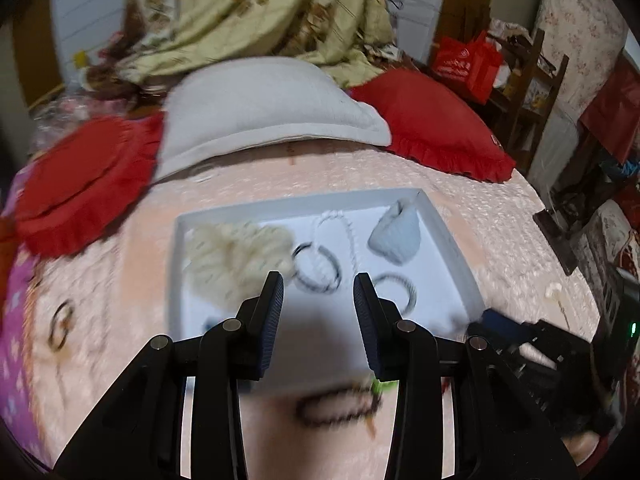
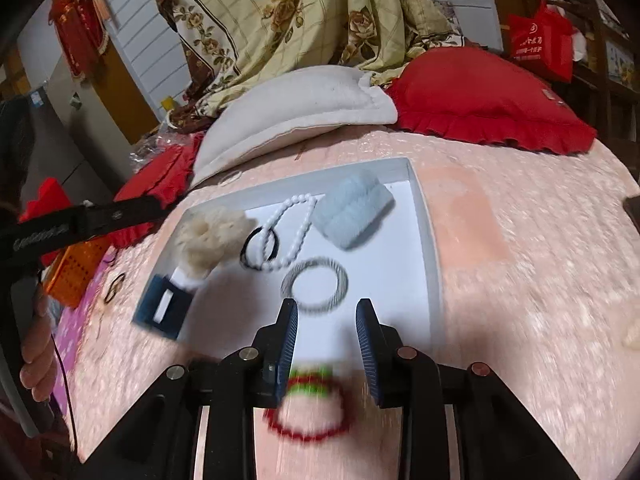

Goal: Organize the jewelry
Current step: 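Place the pearl bracelet in the tray with the left gripper while the right places the bangle, then grasp the dark wooden bead bracelet with the left gripper while the right grasps the red bead bracelet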

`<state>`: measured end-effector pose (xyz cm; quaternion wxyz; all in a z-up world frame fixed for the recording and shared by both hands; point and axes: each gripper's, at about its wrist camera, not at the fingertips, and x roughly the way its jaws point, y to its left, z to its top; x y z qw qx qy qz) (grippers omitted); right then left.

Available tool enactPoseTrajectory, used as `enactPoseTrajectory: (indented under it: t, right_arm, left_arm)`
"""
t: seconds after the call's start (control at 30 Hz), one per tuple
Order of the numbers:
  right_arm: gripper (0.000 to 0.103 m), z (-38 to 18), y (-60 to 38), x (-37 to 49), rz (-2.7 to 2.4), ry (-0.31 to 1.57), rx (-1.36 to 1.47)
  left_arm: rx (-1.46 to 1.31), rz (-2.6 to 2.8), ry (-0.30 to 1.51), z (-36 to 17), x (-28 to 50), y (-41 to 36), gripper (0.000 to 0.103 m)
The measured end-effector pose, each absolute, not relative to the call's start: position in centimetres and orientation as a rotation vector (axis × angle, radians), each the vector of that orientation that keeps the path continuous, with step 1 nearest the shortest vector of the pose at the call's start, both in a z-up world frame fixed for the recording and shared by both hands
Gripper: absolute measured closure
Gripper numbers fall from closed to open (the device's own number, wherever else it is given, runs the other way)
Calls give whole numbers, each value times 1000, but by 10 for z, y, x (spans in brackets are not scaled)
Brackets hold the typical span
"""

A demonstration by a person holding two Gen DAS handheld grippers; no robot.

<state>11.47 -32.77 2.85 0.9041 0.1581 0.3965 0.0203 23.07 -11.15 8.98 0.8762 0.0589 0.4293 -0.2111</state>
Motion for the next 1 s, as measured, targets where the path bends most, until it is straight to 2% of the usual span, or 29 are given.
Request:
enactPoseTrajectory:
  t: [0.17,0.33,1.0]
  right_arm:
    - [74,24,-328,71,31,828,328]
    - [74,2,-318,50,34,883,331]
    - [74,-17,-303,41,56,898,344]
  left_arm:
    - [64,-348,894,80,171,-64,67]
    - [49,-315,945,48,138,-47,67]
    - [70,-359,1082,-32,187,-106,67]
